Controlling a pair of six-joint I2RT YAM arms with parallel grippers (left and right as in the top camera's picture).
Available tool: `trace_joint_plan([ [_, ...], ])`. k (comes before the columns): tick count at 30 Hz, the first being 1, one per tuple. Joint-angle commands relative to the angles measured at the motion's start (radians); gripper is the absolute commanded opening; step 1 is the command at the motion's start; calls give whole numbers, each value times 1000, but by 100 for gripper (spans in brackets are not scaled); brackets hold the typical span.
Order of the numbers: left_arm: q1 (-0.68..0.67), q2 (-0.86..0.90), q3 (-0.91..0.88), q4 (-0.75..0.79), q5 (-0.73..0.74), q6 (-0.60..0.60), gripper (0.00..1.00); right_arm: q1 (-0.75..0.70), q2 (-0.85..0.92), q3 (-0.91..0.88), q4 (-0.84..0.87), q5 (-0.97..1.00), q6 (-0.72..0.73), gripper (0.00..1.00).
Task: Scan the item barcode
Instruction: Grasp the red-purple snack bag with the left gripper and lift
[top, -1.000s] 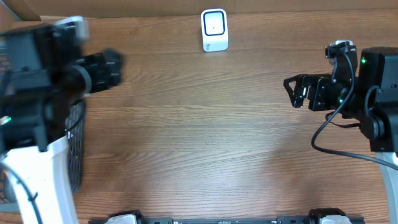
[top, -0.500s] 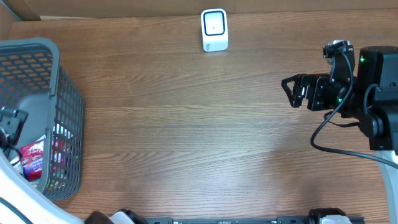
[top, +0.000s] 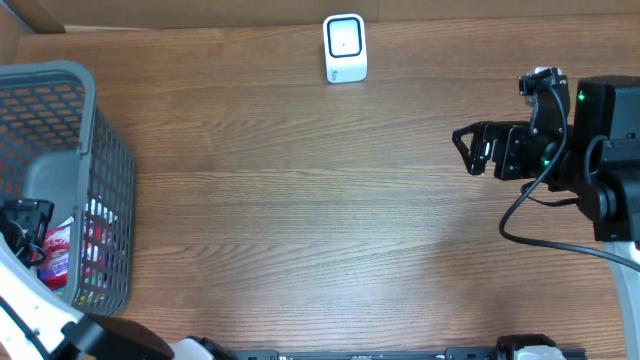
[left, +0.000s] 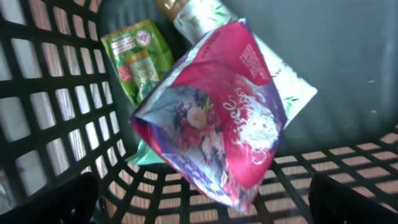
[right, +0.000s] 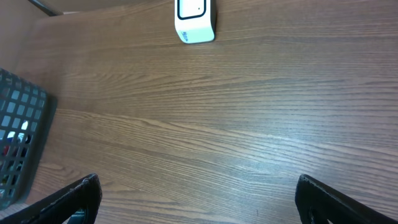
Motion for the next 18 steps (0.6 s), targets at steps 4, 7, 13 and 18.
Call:
trace_joint_plan([
  [4, 0, 82, -49, 12, -47, -41, 100, 3, -4, 26, 3, -24, -11, 100],
  [7, -1, 126, -57, 22, -50, -44, 100, 3, -4, 26, 4, -27, -11, 100],
  [13, -1, 187, -68, 36, -50, -43, 57, 3, -4, 26, 3, -27, -11, 100],
  [18, -1, 193, -68, 40, -50, -43, 4, 3, -4, 26, 3, -27, -11, 100],
])
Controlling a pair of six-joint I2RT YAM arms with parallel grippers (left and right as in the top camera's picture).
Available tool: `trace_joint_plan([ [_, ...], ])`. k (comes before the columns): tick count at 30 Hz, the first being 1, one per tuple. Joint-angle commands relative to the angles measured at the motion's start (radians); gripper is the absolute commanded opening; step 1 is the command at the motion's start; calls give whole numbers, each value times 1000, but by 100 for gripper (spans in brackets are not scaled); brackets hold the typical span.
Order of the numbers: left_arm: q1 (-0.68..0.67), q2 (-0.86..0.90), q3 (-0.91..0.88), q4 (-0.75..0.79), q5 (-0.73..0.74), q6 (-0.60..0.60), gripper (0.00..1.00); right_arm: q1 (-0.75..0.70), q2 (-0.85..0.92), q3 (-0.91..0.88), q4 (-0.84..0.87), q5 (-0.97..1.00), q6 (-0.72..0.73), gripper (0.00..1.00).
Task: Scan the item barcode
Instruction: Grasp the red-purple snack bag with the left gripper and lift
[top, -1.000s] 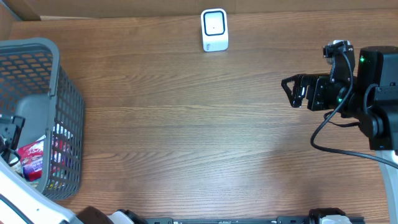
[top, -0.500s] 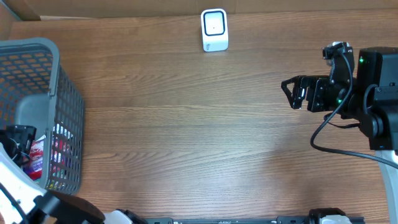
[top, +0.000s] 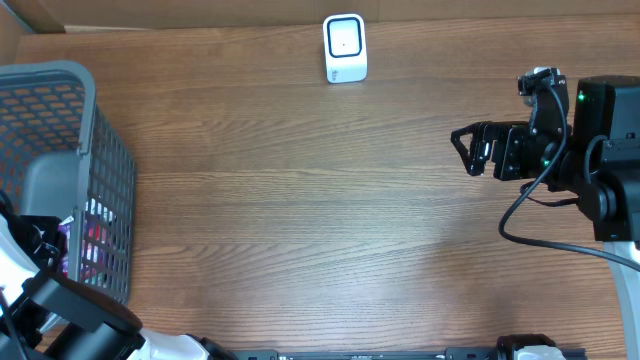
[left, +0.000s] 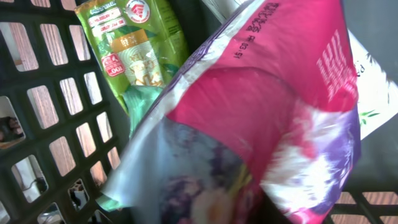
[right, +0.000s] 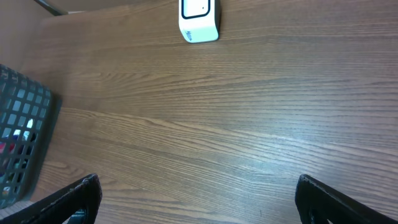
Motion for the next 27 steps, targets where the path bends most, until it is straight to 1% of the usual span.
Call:
trace_joint_plan([
  [1, -1, 10, -11, 1, -17, -2, 4, 3, -4, 26, 3, -12, -11, 100],
  [5, -2, 8, 13, -15, -5, -1, 4, 3, -4, 26, 4, -12, -11, 100],
  [8, -3, 7, 97, -73, -3, 0, 4, 3, -4, 26, 4, -12, -11, 100],
  [12, -22, 6, 300, -179, -3, 34, 4, 3, -4, 26, 3, -12, -11, 100],
  [17, -74, 5, 636, -296, -11, 135, 4, 3, -4, 26, 3, -12, -11, 100],
  [20, -123, 5, 829, -356, 6, 157, 4, 3, -4, 26, 3, -12, -11, 100],
  [23, -203, 1, 969, -391, 95, 212, 4, 3, -4, 26, 3, -12, -11, 100],
  [25, -278, -6, 1016, -406, 161, 240, 4, 3, -3, 26, 4, -12, -11, 100],
  [27, -371, -16, 1021, -407, 212, 248, 4, 3, -3, 26, 4, -12, -11, 100],
])
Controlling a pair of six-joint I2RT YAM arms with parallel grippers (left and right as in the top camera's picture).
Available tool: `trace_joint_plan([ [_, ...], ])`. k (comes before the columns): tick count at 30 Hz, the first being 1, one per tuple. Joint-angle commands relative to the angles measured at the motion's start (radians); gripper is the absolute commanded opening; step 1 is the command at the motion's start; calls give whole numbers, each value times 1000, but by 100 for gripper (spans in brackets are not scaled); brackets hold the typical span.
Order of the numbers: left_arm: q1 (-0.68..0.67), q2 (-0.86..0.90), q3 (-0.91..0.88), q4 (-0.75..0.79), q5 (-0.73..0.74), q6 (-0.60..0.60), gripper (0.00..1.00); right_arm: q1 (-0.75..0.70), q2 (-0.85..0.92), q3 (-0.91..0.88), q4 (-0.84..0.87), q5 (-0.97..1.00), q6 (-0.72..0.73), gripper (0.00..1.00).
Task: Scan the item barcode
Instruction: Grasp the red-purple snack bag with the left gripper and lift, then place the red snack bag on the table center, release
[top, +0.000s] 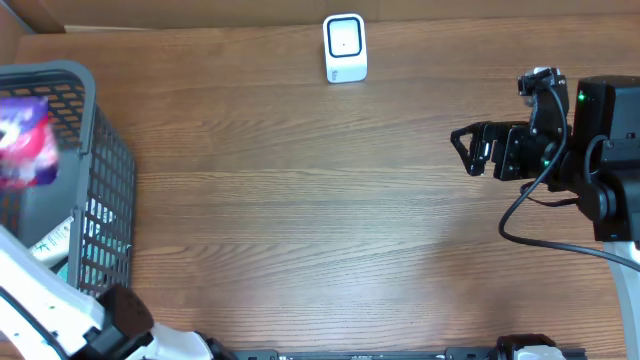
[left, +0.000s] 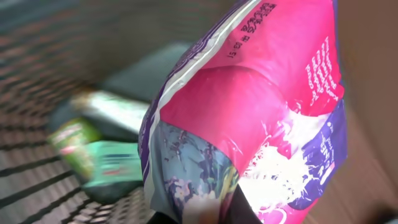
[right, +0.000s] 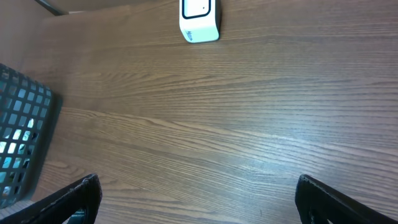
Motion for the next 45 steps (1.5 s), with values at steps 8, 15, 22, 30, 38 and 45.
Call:
trace_joint_plan([
  [8, -581, 13, -124, 5, 25, -80, 4, 3, 26, 26, 3, -10, -11, 100],
  [15, -862, 84, -447, 211, 3, -195, 4, 2, 70, 26, 3, -2, -11, 100],
  [22, -1029, 224, -724, 542, 241, -209, 4, 2, 87, 26, 3, 10, -11, 100],
  [30, -1093, 320, -771, 595, 272, -264, 25, 2, 87, 26, -8, 10, -11, 100],
  [38, -1061, 284, -611, 471, 156, -183, 76, 2, 87, 26, -9, 10, -11, 100],
  [45, -985, 163, -212, 190, -63, -153, 79, 2, 87, 26, -9, 10, -11, 100],
])
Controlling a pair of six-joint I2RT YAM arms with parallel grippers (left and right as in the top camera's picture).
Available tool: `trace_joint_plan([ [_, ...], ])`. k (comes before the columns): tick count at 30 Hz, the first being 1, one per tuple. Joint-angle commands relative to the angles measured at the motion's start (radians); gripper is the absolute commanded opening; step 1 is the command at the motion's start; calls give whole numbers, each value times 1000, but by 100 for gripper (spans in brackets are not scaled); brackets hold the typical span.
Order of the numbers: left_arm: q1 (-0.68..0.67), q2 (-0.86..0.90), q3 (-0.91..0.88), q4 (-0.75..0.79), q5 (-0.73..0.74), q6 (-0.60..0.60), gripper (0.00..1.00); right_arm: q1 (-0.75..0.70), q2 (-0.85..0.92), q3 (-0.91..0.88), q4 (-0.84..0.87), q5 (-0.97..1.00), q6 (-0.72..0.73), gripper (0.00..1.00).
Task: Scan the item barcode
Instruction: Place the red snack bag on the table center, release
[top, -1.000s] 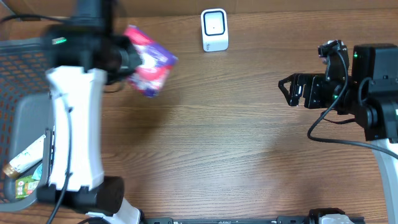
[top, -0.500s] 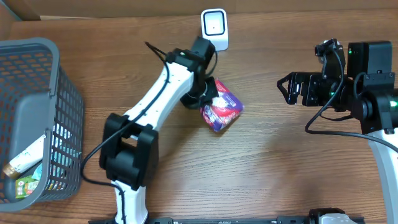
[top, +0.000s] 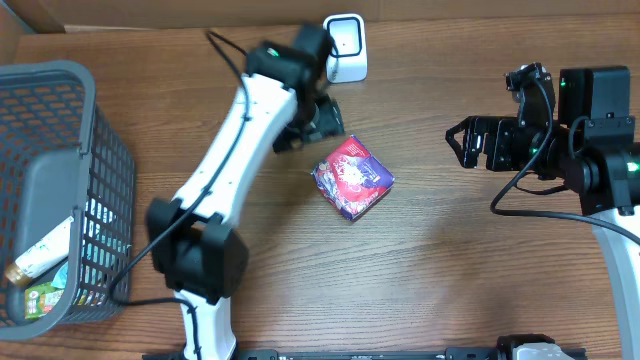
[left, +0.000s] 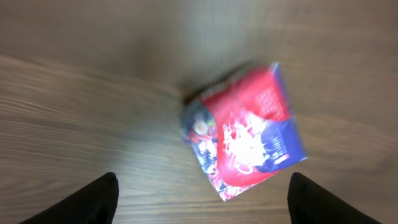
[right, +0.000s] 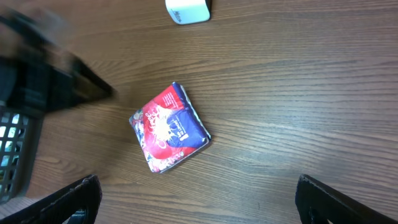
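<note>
A pink and purple pouch (top: 352, 177) lies on the wooden table (top: 450, 270), a little in front of the white scanner (top: 345, 46) at the back edge. The pouch (left: 242, 140) fills the middle of the left wrist view, and it (right: 169, 127) also lies at centre left in the right wrist view. My left gripper (top: 308, 128) hovers open just left of the pouch, between it and the scanner, holding nothing. My right gripper (top: 462, 143) is open at the right, well apart from the pouch. No barcode can be made out.
A grey mesh basket (top: 100, 180) stands at the table's left edge with a bottle (top: 35, 258) and a green packet (top: 35, 300) inside. The left arm (top: 230, 170) stretches diagonally from the front to the scanner. The scanner (right: 188, 10) shows at the top of the right wrist view.
My left gripper held the pouch over the basket; now it is open near the scanner and the pouch lies on the table. The right gripper has shifted slightly.
My left gripper was open above the pouch in the basket. Then it was down close on the pouch. Then it held the pouch raised over the basket. Now the pouch lies released on the table in front of the scanner.
</note>
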Motion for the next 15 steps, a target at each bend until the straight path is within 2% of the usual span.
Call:
trace_joint_plan([
  [1, 56, -152, 222, -91, -163, 39, 80, 2, -2, 26, 1, 1, -12, 100],
  [4, 126, -231, 330, -164, -209, 42, 80, 3, -2, 26, 2, 2, -12, 100],
  [8, 276, -352, 360, -269, -270, 33, 80, 3, -2, 26, 0, 1, -12, 100],
  [9, 315, -376, 356, -267, -273, 52, 82, 3, -2, 26, -1, 1, -12, 100],
  [10, 365, -409, 341, -267, -256, 80, 92, 3, -2, 26, -2, 1, -12, 100],
  [15, 667, -547, 221, -267, -227, 54, 95, 3, -2, 26, -6, 1, -12, 100],
])
